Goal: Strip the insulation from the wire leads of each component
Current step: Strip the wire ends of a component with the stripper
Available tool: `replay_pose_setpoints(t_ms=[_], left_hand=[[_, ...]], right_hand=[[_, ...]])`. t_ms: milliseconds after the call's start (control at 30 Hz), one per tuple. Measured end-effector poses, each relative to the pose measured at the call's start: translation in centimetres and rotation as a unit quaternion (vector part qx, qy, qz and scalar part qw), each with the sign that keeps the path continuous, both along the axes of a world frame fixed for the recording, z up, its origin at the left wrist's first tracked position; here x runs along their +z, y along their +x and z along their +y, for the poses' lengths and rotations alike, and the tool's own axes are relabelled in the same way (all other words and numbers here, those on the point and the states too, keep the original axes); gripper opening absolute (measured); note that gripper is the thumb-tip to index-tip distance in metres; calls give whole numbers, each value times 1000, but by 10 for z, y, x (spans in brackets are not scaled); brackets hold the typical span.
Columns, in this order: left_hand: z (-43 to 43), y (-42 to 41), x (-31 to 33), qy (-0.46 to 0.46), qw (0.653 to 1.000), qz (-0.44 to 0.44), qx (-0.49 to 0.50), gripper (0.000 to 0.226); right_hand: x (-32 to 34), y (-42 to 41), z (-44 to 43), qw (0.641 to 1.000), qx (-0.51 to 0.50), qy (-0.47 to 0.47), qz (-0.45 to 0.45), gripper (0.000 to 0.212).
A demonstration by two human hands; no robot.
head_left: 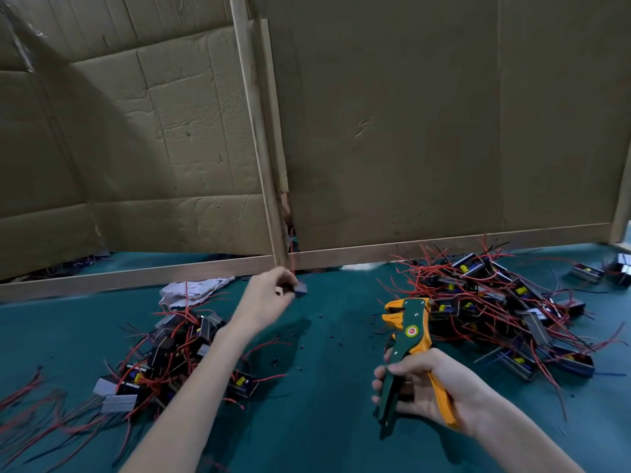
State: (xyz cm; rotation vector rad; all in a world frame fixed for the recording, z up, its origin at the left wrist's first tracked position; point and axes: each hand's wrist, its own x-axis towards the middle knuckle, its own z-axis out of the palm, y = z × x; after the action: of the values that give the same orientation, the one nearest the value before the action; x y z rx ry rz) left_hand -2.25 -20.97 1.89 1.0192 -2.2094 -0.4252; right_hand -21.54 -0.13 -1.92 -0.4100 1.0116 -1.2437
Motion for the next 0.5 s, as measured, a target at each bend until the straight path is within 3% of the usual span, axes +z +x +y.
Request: replay_pose_setpoints(t_ms=[200,367,500], left_hand=[[26,-11,-25,59,982,-133,-123,13],[30,-10,-26,82,985,-137,-64,12],[27,-9,-24,118,990,-82,-8,14]], right_hand=[[2,-4,0,1000,-17,-5,3,21],[2,-4,0,1000,-20,-7,-3,29],[1,-2,1,1000,-19,-10,-4,32]])
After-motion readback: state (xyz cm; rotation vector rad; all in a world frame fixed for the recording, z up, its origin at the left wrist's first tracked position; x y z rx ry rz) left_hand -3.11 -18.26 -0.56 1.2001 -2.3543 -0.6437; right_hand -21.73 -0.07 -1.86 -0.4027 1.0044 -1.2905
